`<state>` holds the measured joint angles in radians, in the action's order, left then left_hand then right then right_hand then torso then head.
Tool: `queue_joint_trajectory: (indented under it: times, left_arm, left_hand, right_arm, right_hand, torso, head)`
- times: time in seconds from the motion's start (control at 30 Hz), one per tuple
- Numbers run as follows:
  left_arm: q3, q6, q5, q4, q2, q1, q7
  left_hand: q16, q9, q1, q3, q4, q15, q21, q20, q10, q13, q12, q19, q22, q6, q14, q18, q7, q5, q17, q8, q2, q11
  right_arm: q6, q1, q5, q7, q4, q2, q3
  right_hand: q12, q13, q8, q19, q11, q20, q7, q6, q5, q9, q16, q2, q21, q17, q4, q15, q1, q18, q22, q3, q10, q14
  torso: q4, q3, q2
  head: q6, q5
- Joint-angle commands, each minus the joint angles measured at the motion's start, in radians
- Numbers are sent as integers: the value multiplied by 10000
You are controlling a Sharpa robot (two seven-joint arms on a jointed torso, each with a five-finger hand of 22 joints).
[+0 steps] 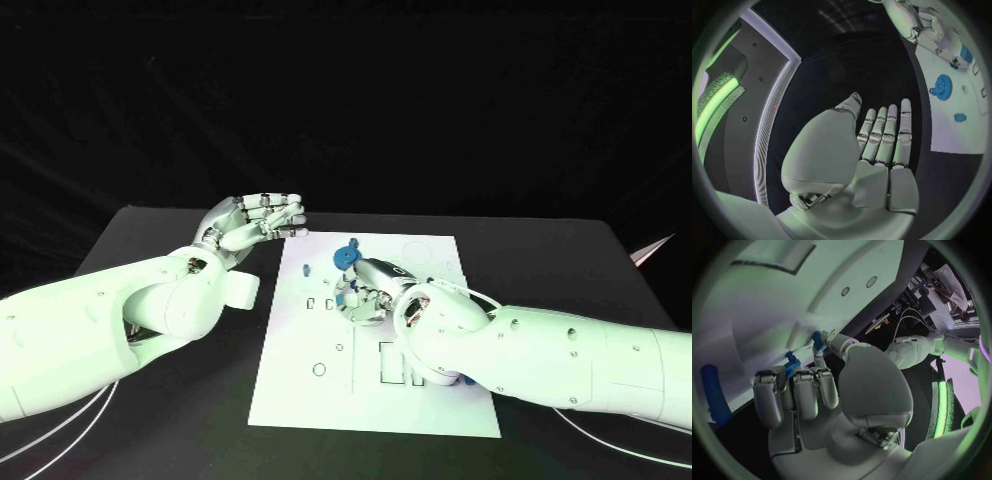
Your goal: Assemble the parts on the task board
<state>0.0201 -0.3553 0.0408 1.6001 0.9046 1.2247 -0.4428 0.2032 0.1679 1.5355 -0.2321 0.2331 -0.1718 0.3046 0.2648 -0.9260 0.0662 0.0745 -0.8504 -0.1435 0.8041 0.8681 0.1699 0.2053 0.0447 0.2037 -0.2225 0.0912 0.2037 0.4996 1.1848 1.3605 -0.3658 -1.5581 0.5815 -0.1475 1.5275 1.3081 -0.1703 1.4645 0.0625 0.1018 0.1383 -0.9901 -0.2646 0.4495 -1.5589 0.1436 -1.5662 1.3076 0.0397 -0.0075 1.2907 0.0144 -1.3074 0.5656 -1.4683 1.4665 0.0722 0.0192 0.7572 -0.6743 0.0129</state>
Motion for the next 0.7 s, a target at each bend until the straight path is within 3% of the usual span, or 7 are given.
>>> queue_joint_trajectory:
  times: [0.03,0.7]
  left_arm:
    - [-8,75,0,30,-6,12,-42]
    - [-8,101,0,23,6,12,-17]
  left_hand:
    - [-47,-9,65,-29,43,2,64,38,-74,-9,-68,20,9,-47,-47,101,423,41,10,54,66,21]
    - [-52,-10,77,-34,39,2,64,38,-78,-8,-73,28,12,-47,-43,101,423,41,21,55,66,21]
  right_arm:
    - [-86,-59,437,-171,24,-43,-9]
    - [-128,-135,611,-286,162,-148,-19]
  right_hand:
    - [11,2293,-36,1063,-74,-89,-4,-51,45,93,-46,31,-46,2332,12,-66,-126,-144,-2634,-52,-720,977]
    - [-63,2237,-4,1063,-73,-100,2,24,272,102,-45,263,-46,2330,-2,-71,-322,-144,-2634,-190,-670,977]
  torso:
    - [4,4,5]
    - [5,17,-10]
  head:
    - [-22,-7]
    - [-72,-19]
